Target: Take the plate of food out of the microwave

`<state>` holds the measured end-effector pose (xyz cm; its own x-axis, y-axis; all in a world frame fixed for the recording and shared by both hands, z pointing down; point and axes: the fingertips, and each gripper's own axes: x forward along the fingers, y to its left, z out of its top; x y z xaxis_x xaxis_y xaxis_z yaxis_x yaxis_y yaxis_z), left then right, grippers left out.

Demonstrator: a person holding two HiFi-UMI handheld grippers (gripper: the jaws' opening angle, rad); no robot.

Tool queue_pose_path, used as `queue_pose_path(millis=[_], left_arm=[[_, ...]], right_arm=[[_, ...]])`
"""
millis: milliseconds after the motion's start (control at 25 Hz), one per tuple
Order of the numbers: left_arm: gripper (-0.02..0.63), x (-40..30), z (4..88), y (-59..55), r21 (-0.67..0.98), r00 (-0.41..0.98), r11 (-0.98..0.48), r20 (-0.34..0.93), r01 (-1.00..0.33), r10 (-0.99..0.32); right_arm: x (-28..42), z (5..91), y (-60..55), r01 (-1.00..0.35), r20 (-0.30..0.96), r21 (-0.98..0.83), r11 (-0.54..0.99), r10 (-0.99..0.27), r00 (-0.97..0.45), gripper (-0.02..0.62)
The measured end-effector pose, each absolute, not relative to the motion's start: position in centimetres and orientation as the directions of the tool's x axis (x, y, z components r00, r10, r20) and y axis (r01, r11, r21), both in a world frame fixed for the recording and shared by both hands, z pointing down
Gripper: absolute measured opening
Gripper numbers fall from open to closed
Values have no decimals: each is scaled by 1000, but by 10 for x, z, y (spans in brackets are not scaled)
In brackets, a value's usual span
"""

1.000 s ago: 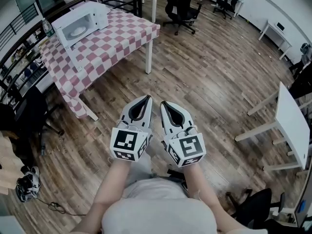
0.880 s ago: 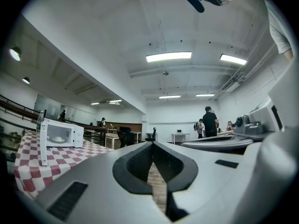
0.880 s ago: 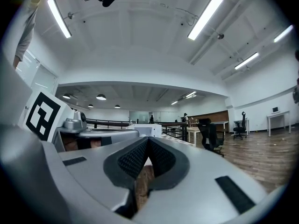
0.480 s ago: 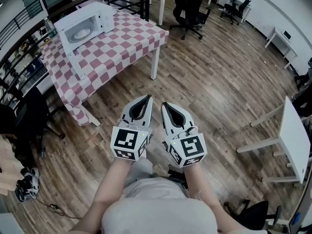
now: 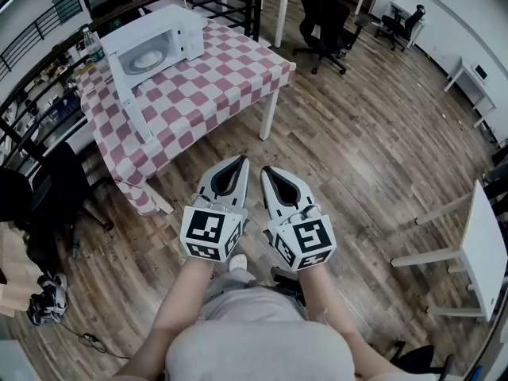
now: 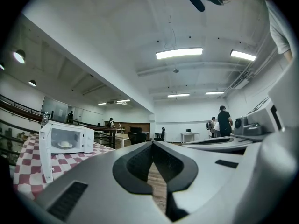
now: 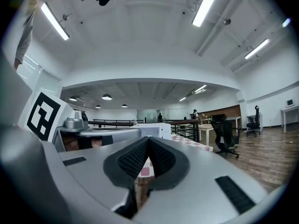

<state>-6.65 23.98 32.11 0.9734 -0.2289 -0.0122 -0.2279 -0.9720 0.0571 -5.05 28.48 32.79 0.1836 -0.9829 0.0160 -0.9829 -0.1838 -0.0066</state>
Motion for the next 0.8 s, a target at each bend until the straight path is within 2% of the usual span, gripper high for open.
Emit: queue_pose_path(millis=[800], left_arm=[[3,-51,329,125,115,953,-948,-27,-298,-303]], right_arm=[[-29,333,171,-990,44,-2,-138,-990,138,26]])
